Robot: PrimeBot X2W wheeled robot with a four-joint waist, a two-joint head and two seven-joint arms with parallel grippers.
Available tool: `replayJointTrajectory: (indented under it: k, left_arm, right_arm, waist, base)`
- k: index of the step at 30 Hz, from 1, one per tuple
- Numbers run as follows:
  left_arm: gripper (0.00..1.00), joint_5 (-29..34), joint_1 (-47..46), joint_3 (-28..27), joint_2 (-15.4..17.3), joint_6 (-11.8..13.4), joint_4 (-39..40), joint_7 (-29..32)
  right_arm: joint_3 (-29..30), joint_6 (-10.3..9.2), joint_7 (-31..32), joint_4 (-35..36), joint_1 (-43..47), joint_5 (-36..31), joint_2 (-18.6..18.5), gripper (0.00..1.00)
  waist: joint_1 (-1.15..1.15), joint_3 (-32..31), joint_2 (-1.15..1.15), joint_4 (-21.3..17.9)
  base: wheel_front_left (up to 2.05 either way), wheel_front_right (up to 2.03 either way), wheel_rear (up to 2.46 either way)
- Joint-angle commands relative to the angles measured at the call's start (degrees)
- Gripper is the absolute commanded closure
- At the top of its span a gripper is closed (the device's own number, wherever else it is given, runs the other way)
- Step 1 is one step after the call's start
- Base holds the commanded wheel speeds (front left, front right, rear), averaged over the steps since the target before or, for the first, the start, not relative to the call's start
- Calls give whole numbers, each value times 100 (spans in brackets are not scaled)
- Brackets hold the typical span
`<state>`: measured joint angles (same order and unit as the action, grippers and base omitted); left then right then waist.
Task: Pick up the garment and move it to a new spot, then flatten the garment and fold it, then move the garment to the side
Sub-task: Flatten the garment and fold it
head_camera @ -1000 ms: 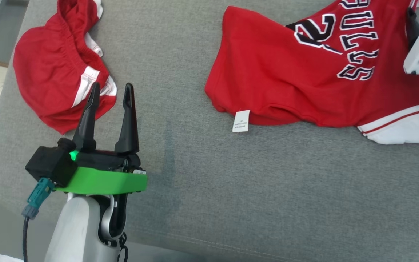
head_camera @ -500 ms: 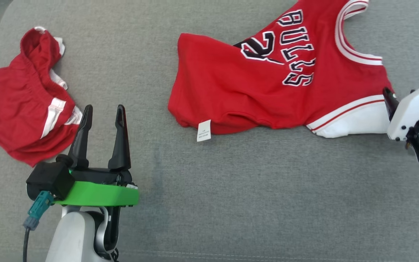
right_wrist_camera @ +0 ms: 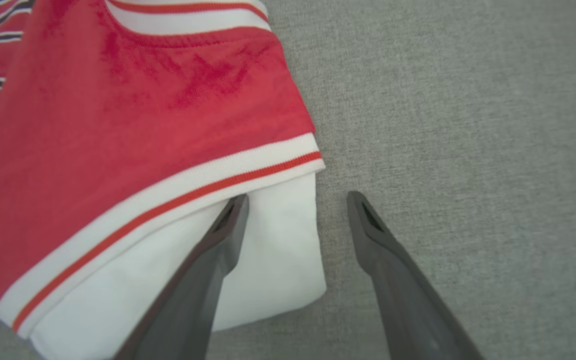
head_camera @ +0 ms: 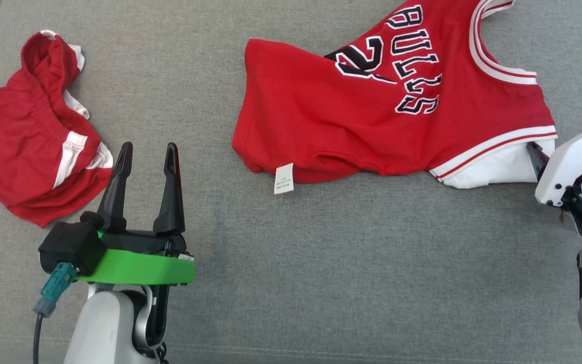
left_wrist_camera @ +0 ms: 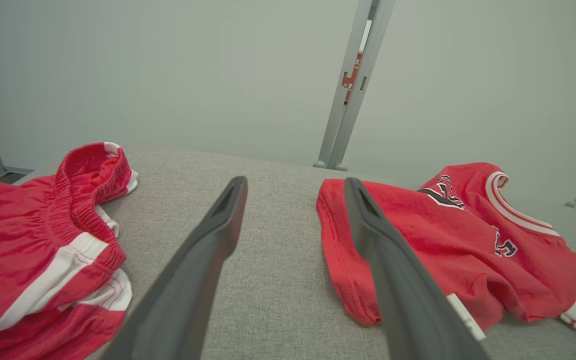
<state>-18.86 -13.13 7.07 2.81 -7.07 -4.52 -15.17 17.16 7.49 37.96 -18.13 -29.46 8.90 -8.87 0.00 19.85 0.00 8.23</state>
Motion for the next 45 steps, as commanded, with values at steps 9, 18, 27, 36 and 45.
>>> replayJointTrajectory:
  k: [9, 18, 27, 36, 45]
  left_arm:
    - [0, -35, -76, -25, 16, -33, -15, 4]
    - [0, 14, 36, -77, 15, -32, -70, 4]
    - [0, 26, 138, -106, 16, -35, -63, 5]
    - [0, -11, 58, -30, 16, -39, -25, 5]
    - [0, -50, -24, -24, 16, -42, -38, 5]
  right_arm:
    - [-127, 1, -194, -310, -202, 42, -1, 100]
    - [-544, 1, -955, 734, 284, 337, 59, 100]
    - [-603, 1, -479, 2868, 1628, 651, 460, 100]
    - [-147, 1, -27, 3368, 2055, 612, 593, 100]
    - [211, 1, 230, 2671, 1812, 332, 591, 0]
  waist:
    - [0, 65, 0, 139]
    - [0, -188, 0, 19]
    - [0, -387, 0, -196]
    - [0, -287, 0, -155]
    - [0, -205, 0, -97]
  base:
    - [0, 0, 0]
    - [0, 0, 0]
    - [0, 0, 0]
    - [0, 0, 0]
    - [0, 0, 0]
